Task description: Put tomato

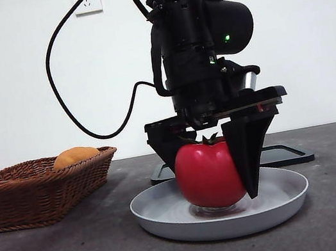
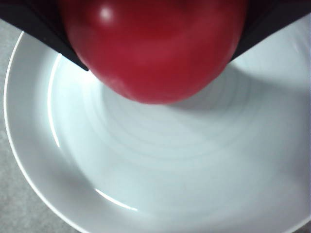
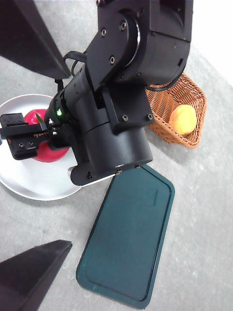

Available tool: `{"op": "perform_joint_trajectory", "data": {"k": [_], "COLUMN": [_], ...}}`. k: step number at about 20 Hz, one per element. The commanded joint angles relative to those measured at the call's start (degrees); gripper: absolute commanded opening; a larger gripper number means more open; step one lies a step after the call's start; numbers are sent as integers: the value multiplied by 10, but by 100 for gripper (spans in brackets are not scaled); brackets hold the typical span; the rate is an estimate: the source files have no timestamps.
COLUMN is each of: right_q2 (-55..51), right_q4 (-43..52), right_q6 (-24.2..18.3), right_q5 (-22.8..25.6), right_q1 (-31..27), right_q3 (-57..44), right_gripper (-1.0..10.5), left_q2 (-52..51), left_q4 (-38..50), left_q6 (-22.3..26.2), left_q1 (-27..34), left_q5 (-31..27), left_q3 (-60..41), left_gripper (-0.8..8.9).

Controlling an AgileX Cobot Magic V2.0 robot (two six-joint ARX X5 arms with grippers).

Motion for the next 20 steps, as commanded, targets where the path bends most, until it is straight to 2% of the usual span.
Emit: {"op": "perform_joint_trajectory", "data": {"k": [1, 3, 5, 10, 14, 20], "right_q2": [4, 4, 4, 4, 4, 4], "right_q4": [6, 6, 6, 6, 6, 6], "right_q6": [-1, -1, -1, -1, -1, -1], "right_q5": [2, 2, 2, 2, 2, 2], "right_q1": [3, 3, 3, 3, 3, 3], "right_q3": [12, 12, 12, 12, 12, 12], "right_gripper": [712, 712, 712, 712, 712, 712], "left_q2": [16, 16, 16, 15, 7, -82], "left_q4": [-3, 0, -2, -68, -127, -174], "left_q6": [-1, 6, 24, 51, 52, 53], "left_q1": [-4, -2, 2, 30, 58, 73], "left_q5": [2, 2, 2, 2, 2, 2], "left_q3": [14, 15, 16, 69, 148, 165], "left_gripper": [486, 677, 722, 720, 720, 720]}}
